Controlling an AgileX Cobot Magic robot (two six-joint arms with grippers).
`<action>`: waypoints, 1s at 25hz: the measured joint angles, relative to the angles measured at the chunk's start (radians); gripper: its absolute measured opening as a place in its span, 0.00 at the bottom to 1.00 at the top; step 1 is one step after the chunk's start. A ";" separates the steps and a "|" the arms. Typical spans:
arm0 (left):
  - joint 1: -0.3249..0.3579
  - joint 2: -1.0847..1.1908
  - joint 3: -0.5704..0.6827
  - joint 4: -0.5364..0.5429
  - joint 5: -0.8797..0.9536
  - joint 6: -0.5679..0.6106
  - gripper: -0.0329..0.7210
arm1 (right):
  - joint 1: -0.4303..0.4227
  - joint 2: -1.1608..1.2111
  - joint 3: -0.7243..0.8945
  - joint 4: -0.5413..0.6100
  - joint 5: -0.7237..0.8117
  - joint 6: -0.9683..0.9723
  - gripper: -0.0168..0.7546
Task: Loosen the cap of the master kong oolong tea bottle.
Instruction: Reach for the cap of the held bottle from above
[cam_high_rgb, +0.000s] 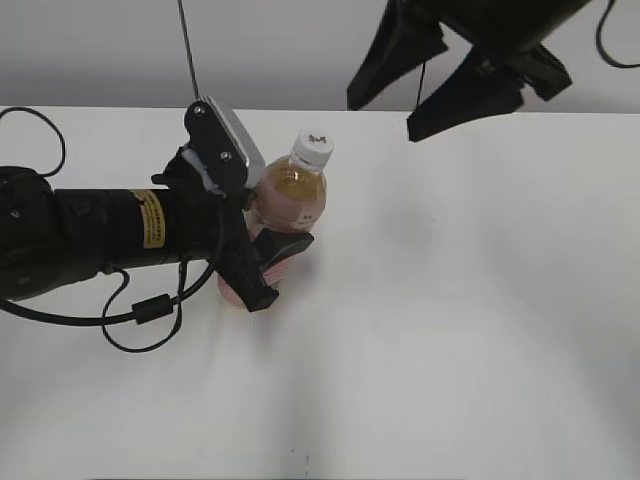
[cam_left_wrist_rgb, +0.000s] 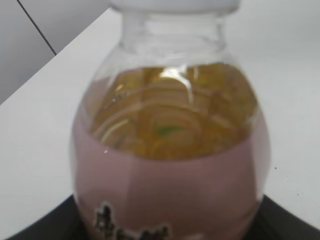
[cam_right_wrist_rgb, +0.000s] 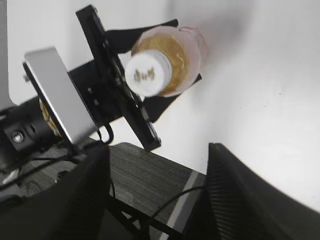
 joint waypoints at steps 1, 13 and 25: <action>0.000 -0.002 0.000 0.001 0.001 0.001 0.58 | 0.008 0.024 -0.026 0.000 0.000 0.034 0.62; 0.000 -0.004 0.001 0.001 0.008 0.032 0.58 | 0.050 0.192 -0.131 0.023 -0.001 0.249 0.62; 0.000 -0.004 0.001 -0.003 0.027 0.049 0.58 | 0.056 0.239 -0.134 0.052 -0.050 0.304 0.60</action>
